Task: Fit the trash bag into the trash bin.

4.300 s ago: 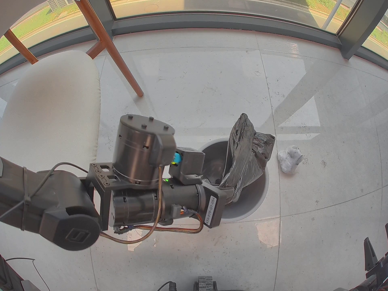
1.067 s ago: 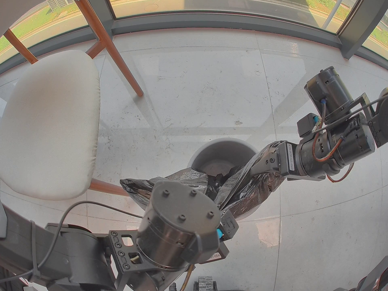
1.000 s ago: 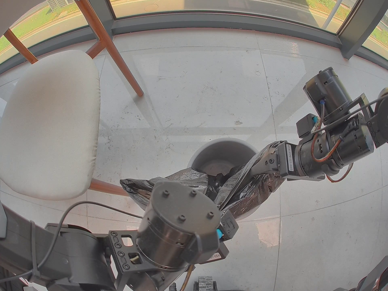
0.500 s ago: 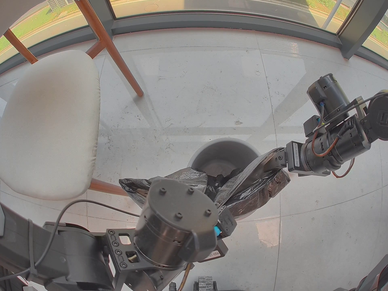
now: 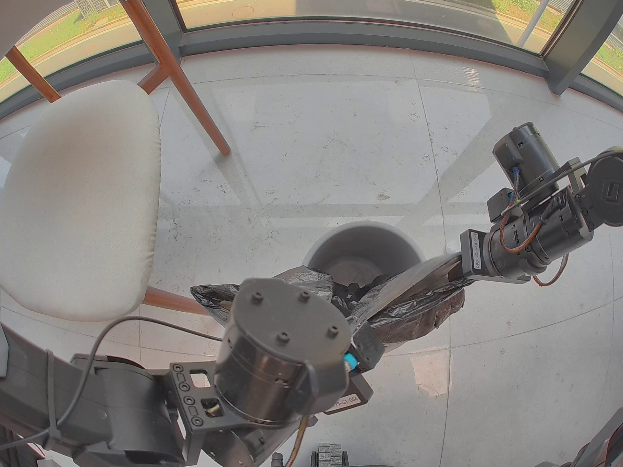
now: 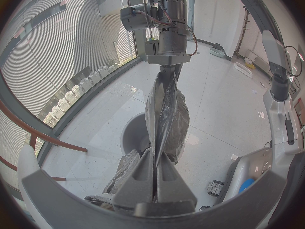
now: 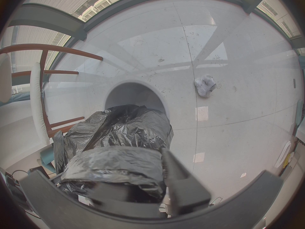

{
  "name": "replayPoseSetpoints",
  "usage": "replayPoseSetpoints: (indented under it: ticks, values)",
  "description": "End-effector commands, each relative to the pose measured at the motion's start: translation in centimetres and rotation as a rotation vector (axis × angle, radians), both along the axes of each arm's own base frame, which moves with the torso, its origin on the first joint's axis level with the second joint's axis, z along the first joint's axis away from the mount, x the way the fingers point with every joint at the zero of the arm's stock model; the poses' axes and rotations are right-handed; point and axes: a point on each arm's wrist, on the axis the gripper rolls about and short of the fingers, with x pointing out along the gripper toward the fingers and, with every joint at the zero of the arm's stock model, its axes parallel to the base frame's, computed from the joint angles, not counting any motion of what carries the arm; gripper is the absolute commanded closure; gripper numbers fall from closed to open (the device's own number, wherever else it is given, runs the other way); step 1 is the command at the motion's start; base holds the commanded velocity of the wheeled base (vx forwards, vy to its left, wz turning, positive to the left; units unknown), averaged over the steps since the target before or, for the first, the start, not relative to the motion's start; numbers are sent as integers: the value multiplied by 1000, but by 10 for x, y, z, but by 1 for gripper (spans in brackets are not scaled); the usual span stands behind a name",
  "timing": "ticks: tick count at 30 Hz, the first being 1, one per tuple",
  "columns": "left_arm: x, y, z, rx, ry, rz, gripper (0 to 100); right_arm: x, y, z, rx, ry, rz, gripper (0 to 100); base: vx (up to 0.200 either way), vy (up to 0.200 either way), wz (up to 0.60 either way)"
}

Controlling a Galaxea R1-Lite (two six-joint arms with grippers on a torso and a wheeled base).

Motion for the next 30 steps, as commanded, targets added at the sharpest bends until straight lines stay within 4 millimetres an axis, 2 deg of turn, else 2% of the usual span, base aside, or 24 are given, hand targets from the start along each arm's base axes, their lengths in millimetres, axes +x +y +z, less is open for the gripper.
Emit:
replayPoseSetpoints:
  ticks: [1,8,14,18,21,24,30]
  values:
    - [0,0,0,-6,2,2,100,1,3,0,3,-2,7,100,0,0,0]
    - [6,3,-1,-6,6,27,100,17,20,0,53,-120,47,100,0,0,0]
    - [31,7,5,-31,-10,105,100,35,48,4,150,-310,95,100,0,0,0]
    - [42,15,4,-23,-11,152,100,43,64,-5,175,-361,122,100,0,0,0]
    - [48,13,3,-18,-13,167,100,45,61,-16,142,-344,130,100,0,0,0]
    - [59,-1,-7,-9,-3,170,100,47,52,-27,102,-325,143,100,0,0,0]
    - [72,-25,-12,-64,1,225,100,52,33,-37,51,-304,142,100,0,0,0]
